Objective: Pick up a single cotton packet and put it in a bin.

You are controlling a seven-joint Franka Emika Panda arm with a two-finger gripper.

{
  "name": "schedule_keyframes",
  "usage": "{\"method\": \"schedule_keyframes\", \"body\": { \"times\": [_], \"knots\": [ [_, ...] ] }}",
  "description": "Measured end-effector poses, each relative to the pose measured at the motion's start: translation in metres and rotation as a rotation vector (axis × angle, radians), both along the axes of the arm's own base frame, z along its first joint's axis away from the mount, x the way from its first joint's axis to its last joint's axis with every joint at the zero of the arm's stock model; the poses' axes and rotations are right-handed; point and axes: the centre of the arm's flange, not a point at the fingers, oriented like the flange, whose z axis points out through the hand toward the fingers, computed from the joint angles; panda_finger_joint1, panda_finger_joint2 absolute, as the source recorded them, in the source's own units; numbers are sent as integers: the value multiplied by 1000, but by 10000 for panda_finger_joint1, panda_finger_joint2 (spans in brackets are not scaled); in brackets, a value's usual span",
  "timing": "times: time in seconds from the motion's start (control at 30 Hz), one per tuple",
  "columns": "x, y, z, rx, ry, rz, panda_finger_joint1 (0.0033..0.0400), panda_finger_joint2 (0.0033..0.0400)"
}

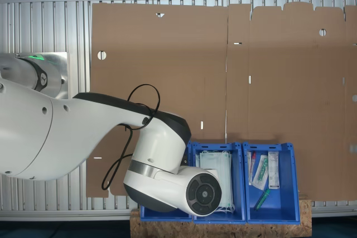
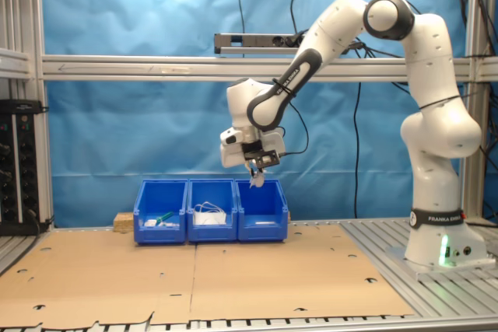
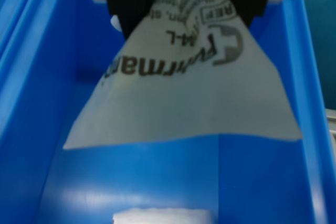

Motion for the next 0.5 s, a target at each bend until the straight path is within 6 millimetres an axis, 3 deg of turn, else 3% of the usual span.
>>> {"method": "schedule_keyframes", "body": {
  "times": [0.5],
  "knots": [
    [6, -7, -9, -20, 5, 24, 70, 70]
  ]
}}
